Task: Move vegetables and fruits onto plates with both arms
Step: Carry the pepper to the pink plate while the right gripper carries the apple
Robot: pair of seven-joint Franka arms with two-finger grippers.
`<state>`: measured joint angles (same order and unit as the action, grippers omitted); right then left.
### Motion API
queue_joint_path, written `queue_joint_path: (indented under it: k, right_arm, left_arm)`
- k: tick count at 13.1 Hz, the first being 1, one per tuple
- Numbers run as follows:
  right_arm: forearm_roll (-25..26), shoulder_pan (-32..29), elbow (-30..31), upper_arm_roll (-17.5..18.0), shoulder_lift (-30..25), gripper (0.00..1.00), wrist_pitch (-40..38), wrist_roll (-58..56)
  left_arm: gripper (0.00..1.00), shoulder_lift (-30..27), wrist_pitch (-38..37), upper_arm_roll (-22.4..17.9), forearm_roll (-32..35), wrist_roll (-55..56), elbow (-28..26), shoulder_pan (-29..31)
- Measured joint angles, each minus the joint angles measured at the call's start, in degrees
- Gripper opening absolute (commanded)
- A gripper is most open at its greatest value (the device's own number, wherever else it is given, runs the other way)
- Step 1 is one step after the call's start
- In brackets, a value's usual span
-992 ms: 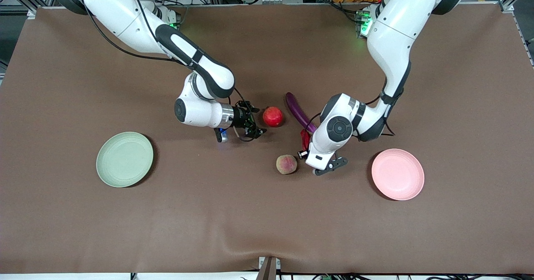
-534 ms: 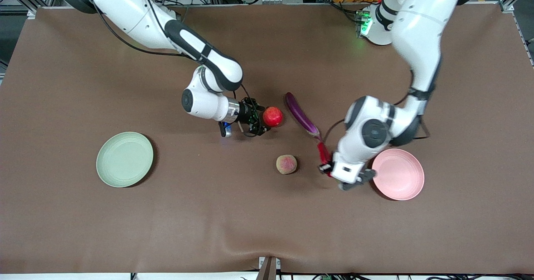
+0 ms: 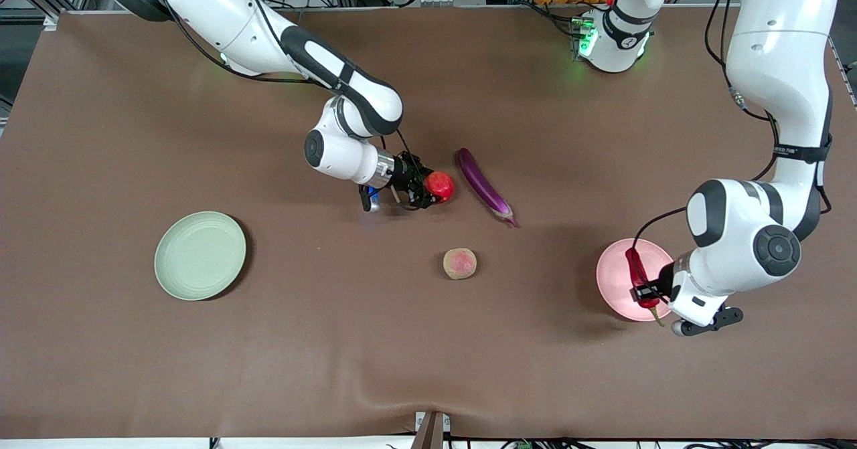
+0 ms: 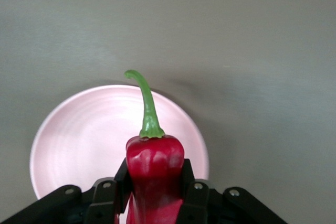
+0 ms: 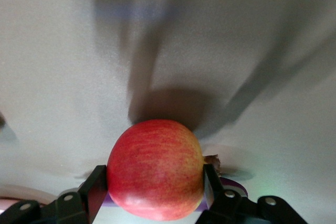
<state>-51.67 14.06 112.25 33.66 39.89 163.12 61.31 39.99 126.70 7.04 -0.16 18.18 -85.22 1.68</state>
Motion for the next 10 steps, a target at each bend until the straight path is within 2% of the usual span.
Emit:
queue_joint_path:
  k: [1, 3, 6, 7, 10]
  right_arm:
    - [0.0, -0.04, -0.01, -0.01, 0.01, 0.41, 0.11, -0.01]
    - [0.0, -0.65, -0.19, -0.28, -0.22, 0.41, 1.1, -0.03]
    - [0.34, -3.91, -0.96, -1.18, -3.88, 0.41, -0.57, -1.82]
    - [0.98, -4.51, -1.05, -2.78, -5.83, 0.41, -3.09, -3.71]
    - [6.68, -5.51, -2.35, -11.99, -10.75, 0.41, -17.19, -12.24]
  left_arm:
    - [0.12, 1.21, 1.11, -0.88, 0.0, -0.27, 0.18, -0.03]
    - [1.0, 3.64, 4.0, -1.88, 0.0, -1.42, 0.63, -0.11]
    - [1.0, 5.18, 5.6, -2.71, 0.0, -3.14, 1.45, -0.17]
    - [1.0, 5.03, 5.61, -2.71, 0.0, -3.16, 2.04, -0.27]
    - [1.0, 2.42, 1.76, -1.86, -0.01, -2.99, 3.15, -0.71]
